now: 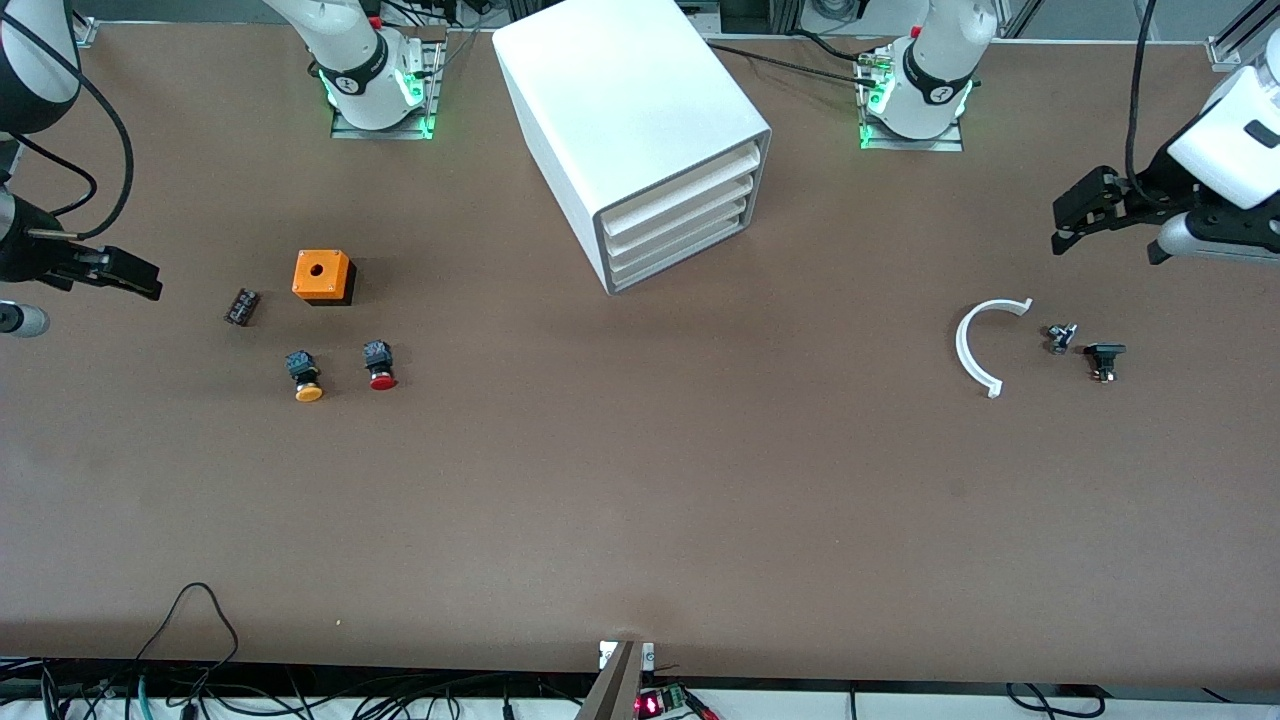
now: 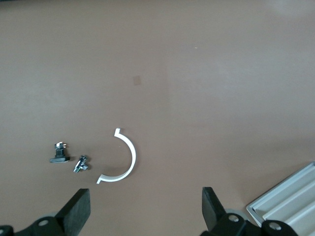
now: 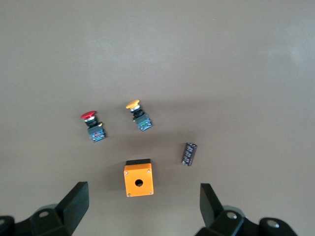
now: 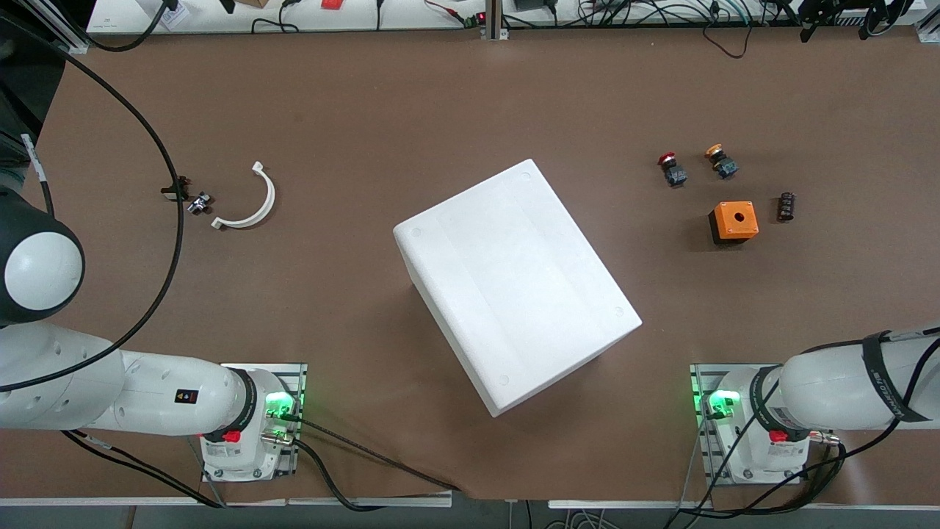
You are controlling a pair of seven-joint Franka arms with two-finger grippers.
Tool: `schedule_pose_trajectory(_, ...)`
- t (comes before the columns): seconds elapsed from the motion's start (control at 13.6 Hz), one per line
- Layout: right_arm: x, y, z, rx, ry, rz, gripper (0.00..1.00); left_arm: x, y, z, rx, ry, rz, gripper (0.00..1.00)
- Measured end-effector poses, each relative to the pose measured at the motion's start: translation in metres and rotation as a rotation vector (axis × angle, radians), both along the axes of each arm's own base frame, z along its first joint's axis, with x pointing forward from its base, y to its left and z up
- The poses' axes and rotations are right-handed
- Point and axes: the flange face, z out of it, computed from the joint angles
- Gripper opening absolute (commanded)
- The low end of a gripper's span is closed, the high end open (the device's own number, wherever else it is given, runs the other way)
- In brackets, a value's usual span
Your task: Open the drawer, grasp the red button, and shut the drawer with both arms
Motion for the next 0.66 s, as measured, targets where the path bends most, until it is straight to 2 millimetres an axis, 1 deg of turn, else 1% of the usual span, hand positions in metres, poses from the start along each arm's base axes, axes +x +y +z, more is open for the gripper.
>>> schedule_pose_trajectory(0.15, -0.002, 0.001, 0.002, 0.014, -0.001, 0.003, 1.00, 0.002, 0.023, -0.005, 0.000, 0.011, 0.031, 1.00)
schedule_pose_trajectory(0.22, -0.004, 0.001, 0.002, 0.016, -0.001, 0.002, 1.00, 0.003, 0.027, -0.009, 0.000, 0.017, 0.037, 1.00)
schedule_pose_trajectory(0.44, -0.006, -0.005, 0.001, 0.016, -0.004, -0.006, 1.00, 0.003, 0.025, -0.011, 0.000, 0.023, 0.033, 1.00)
schedule_pose_trajectory(0.66, -0.005, -0.004, 0.002, 0.017, -0.012, -0.005, 1.00, 0.004, 0.025, -0.012, 0.000, 0.023, 0.033, 1.00)
